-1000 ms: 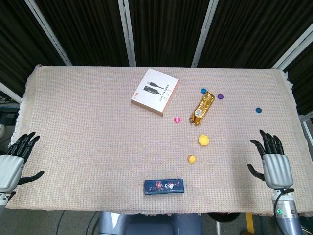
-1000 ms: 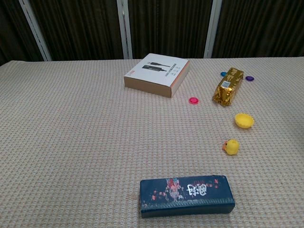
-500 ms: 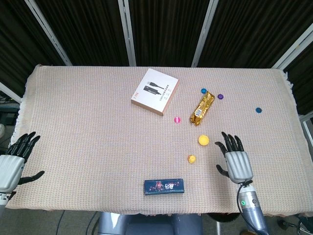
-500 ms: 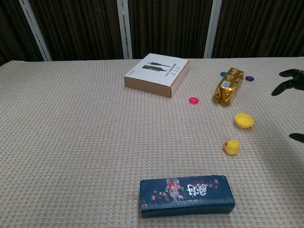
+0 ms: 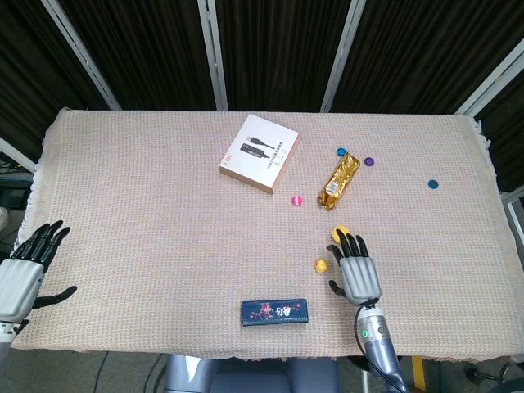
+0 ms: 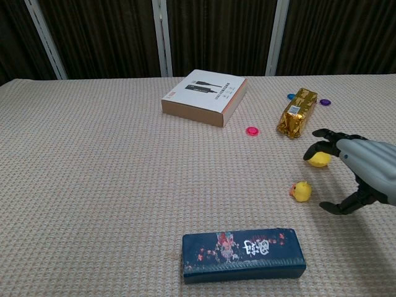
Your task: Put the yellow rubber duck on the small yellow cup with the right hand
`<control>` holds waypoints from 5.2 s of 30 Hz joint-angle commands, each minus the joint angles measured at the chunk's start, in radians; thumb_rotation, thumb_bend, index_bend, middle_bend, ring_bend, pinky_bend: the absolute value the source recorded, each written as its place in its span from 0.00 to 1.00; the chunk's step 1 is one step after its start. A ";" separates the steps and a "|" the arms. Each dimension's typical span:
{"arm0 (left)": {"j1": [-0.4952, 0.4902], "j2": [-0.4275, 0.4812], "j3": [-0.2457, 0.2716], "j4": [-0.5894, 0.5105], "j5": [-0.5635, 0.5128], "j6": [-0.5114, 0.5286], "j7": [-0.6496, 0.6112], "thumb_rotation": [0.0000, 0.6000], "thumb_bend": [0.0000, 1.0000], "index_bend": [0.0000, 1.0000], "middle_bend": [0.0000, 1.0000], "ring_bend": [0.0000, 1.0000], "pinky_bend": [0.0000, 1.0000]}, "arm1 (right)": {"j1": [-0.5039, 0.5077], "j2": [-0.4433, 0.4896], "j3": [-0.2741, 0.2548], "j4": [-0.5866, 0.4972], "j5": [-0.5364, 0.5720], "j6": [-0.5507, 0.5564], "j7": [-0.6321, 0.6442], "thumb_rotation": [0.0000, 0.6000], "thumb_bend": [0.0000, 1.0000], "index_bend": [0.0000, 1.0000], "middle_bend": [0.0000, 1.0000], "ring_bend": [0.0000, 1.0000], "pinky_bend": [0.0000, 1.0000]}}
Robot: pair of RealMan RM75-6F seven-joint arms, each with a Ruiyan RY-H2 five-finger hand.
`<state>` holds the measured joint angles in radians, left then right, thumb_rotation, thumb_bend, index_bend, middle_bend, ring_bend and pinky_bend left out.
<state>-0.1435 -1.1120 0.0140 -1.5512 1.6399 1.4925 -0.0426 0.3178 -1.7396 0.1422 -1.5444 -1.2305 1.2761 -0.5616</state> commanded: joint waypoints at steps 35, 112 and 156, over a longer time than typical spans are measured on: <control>-0.003 0.004 0.005 -0.007 0.004 -0.005 -0.009 1.00 0.00 0.00 0.00 0.00 0.21 | 0.088 -0.096 0.015 0.157 0.047 -0.066 -0.023 1.00 0.23 0.47 0.00 0.00 0.00; 0.004 0.016 0.008 -0.037 -0.014 -0.012 0.000 1.00 0.00 0.00 0.00 0.00 0.21 | 0.271 -0.042 0.125 0.374 0.083 -0.183 0.166 1.00 0.23 0.51 0.00 0.00 0.00; -0.004 0.016 0.005 -0.048 -0.010 -0.022 0.015 1.00 0.00 0.00 0.00 0.00 0.21 | 0.249 -0.046 0.091 0.430 0.095 -0.188 0.204 1.00 0.23 0.51 0.00 0.00 0.00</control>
<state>-0.1474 -1.0960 0.0188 -1.5990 1.6299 1.4707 -0.0277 0.5669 -1.7862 0.2328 -1.1146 -1.1353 1.0883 -0.3583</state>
